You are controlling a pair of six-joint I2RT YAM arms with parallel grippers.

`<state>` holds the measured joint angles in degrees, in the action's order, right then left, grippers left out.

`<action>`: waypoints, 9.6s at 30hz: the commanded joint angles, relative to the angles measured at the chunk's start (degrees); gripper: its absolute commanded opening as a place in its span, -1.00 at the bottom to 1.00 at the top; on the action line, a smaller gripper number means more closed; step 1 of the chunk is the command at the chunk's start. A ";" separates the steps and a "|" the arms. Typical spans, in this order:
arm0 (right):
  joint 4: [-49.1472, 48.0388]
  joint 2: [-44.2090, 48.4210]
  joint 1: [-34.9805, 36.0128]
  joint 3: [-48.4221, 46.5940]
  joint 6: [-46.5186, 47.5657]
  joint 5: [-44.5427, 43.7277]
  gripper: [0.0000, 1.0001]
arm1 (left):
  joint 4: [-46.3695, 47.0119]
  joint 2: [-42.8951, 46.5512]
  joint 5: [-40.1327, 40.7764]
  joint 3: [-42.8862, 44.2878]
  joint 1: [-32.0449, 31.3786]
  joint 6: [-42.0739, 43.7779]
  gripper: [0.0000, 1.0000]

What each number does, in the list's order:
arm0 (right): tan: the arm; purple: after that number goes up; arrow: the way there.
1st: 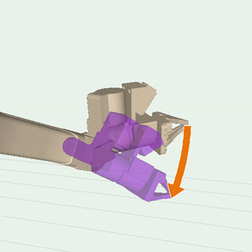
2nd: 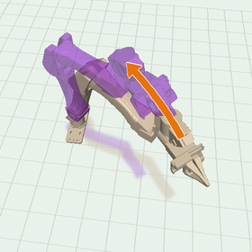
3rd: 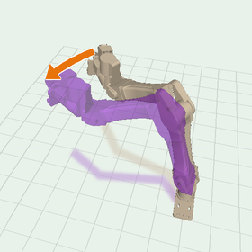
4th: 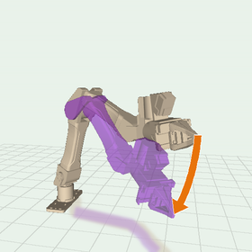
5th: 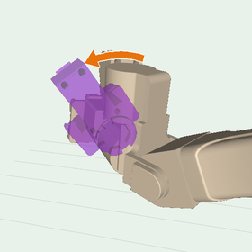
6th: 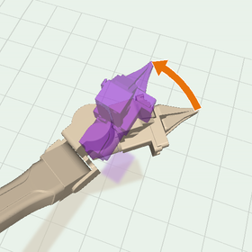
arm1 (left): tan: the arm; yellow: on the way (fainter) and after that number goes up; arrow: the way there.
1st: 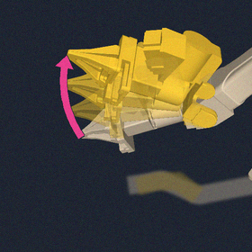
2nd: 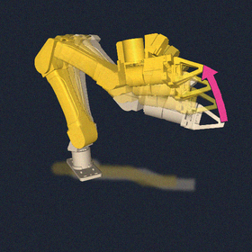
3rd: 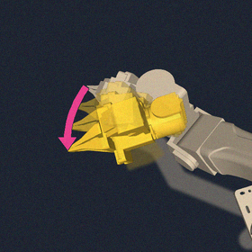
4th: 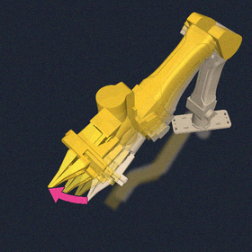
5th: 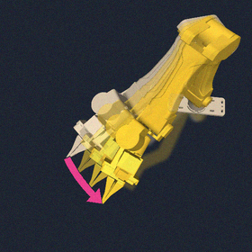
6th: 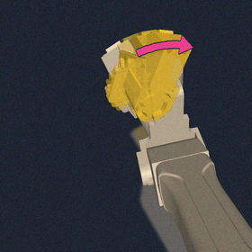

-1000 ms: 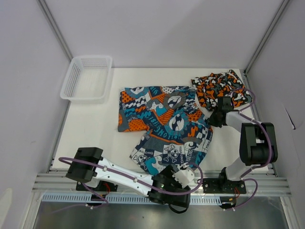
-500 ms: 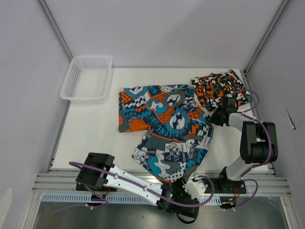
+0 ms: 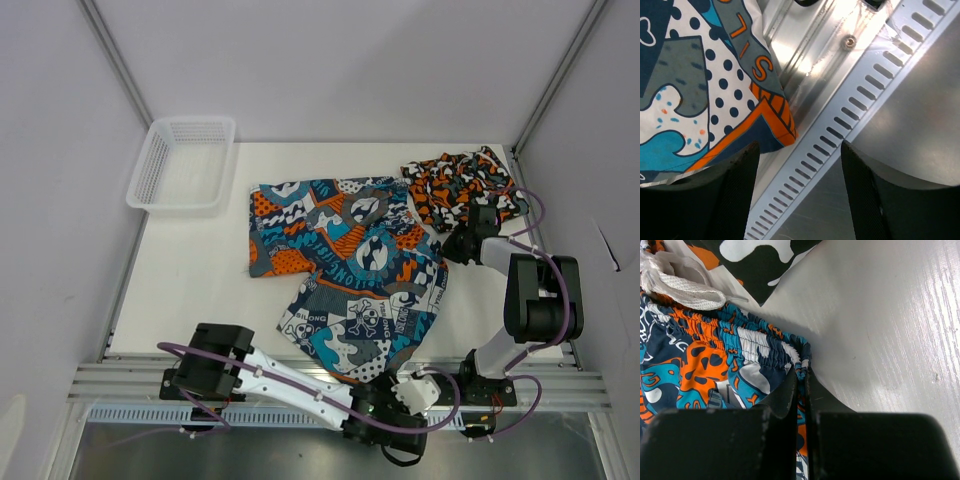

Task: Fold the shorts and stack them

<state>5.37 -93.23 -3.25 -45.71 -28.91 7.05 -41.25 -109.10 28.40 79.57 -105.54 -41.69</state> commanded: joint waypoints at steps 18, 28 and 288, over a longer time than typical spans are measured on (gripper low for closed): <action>-0.09 -0.99 -1.06 2.03 0.61 1.12 -1.00 | 7.59 -1.55 -3.70 -4.86 4.73 3.46 -0.36; 2.45 2.52 -1.06 3.26 1.04 -1.15 -1.00 | 7.95 1.34 -8.10 -2.76 2.27 3.28 -1.00; -8.97 17.02 13.44 8.70 -5.89 18.97 -1.00 | 16.99 1.35 -10.03 3.93 38.12 12.69 0.58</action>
<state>-2.39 -81.28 9.67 -39.40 -30.37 28.51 -27.24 -106.87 19.05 81.47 -67.02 -30.94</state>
